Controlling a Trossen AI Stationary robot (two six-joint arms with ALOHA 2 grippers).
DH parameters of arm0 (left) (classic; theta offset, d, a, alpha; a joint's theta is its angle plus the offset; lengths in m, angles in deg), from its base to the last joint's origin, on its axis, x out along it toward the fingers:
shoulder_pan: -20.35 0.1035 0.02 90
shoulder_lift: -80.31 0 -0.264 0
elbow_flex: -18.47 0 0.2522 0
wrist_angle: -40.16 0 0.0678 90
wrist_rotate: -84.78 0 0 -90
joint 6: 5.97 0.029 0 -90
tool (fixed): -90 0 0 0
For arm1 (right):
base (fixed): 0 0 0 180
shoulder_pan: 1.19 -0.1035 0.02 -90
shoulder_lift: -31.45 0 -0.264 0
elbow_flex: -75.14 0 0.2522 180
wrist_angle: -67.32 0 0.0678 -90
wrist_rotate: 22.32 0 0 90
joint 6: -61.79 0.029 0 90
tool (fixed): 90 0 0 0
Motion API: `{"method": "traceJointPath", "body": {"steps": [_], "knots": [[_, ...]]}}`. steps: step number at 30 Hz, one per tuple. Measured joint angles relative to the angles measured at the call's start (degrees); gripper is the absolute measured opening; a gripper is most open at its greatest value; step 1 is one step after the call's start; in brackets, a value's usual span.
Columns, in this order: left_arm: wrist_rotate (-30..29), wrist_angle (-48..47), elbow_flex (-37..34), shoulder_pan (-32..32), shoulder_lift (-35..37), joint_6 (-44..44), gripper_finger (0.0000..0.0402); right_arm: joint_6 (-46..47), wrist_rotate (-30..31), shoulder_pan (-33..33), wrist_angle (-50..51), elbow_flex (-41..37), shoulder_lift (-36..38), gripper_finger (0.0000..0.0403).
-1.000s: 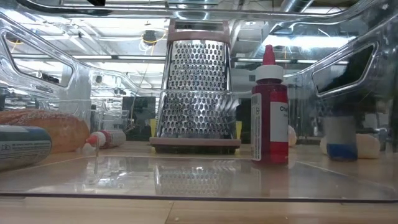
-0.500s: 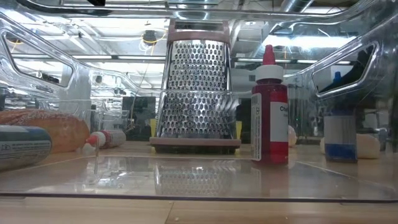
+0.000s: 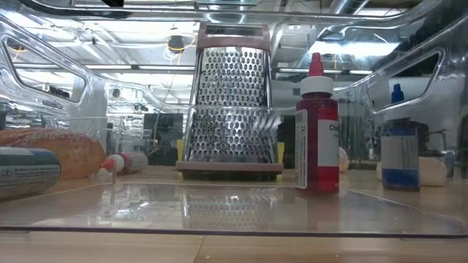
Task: Pick & Place Food Item
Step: Put the bottom right blue food coloring bottle into the bottom transparent bin
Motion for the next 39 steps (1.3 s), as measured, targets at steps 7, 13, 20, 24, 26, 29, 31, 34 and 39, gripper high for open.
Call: {"method": "traceJointPath", "body": {"steps": [7,13,20,24,26,29,31,34,39], "knots": [[0.0,0.0,0.0,0.0,0.0,0.0,0.0231,-10.1,-1.2,-1.4,0.2,5.0,14.7,0.0191],[0.0,0.5,0.0,0.0,0.0,0.6,0.0231,-35.7,-6.0,-0.2,-2.5,14.1,28.6,0.0191],[0.0,1.5,0.0,0.0,0.0,1.4,0.0231,-79.3,-21.8,10.2,-18.7,23.4,42.1,0.0191],[0.0,1.7,0.0,0.0,0.0,2.5,0.0231,-90.8,-40.0,22.3,-25.1,25.2,46.1,0.0191],[0.0,1.7,0.0,0.0,0.0,2.6,0.0231,-92.7,-48.4,28.6,-23.7,25.4,46.2,0.0191],[0.0,1.7,0.0,0.0,0.0,2.9,0.0231,-94.0,-57.0,34.6,-19.4,25.4,43.5,0.0191],[0.0,1.7,0.0,0.0,0.0,3.7,0.0231,-95.0,-61.1,36.3,-16.2,25.3,40.1,0.0191],[-0.5,1.7,0.0,0.0,0.0,4.4,0.0231,-96.6,-64.8,37.0,-10.8,26.1,34.7,0.0191],[-1.5,1.7,0.0,0.0,0.0,4.2,0.0231,-98.3,-65.2,34.5,-6.8,31.9,26.2,0.0191]]}}
